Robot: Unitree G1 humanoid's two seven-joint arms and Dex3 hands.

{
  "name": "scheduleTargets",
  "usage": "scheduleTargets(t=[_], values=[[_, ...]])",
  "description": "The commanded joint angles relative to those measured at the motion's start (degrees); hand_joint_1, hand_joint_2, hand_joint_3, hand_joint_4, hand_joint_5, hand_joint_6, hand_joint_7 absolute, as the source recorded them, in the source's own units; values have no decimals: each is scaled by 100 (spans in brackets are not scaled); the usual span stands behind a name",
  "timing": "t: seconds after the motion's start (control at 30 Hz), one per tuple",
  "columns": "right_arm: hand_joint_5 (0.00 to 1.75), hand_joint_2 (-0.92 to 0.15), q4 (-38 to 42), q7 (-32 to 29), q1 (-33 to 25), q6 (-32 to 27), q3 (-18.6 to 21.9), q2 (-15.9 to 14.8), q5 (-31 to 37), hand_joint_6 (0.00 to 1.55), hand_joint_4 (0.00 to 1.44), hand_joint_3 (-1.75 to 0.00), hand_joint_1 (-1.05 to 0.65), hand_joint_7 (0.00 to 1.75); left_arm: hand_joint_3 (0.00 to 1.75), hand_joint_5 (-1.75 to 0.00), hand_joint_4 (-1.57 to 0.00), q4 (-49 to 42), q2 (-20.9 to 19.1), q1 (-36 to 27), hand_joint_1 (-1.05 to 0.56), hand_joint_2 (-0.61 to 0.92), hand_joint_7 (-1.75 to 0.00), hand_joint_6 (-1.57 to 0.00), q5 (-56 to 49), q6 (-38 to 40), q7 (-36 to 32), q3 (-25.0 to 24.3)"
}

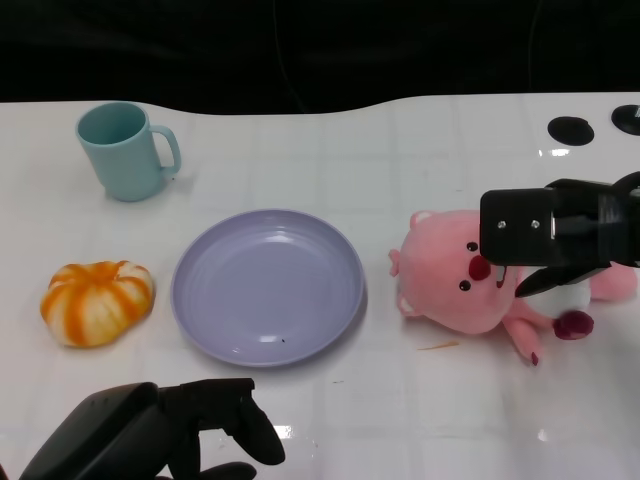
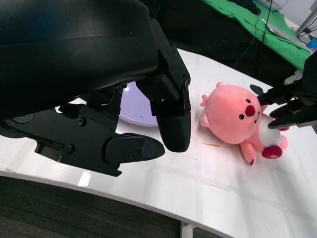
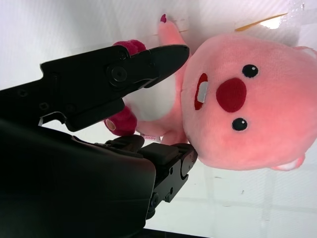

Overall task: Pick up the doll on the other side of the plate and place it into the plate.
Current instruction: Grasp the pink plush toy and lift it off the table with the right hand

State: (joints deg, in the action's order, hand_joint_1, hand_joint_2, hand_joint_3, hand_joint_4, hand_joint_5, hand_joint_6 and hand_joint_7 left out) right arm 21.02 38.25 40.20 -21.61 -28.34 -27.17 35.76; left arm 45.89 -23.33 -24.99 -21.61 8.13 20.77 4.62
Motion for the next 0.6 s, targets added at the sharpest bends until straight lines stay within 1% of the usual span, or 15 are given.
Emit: scheduleTargets(t=[0.03,0.4,0.6], values=[[22,-92,150,-50,27,-3,-113,88,115,38,22,-9,-86,0,40,-175,-58,125,-21,-7,-23,92,-95,-70,40,67,97,-1],[20,-92,943,-887,113,200,-349,649,408,40,21,-8,-85,1,40,-175,-58,243,-30,-48,-23,92,-96,-69,-1,135,126,5],[21,-92,1428,-1409,190,386,-652,919,798,43,25,-7,-83,2,40,-174,-57,309,-22,-78,-23,92,-96,-69,2,152,148,2]])
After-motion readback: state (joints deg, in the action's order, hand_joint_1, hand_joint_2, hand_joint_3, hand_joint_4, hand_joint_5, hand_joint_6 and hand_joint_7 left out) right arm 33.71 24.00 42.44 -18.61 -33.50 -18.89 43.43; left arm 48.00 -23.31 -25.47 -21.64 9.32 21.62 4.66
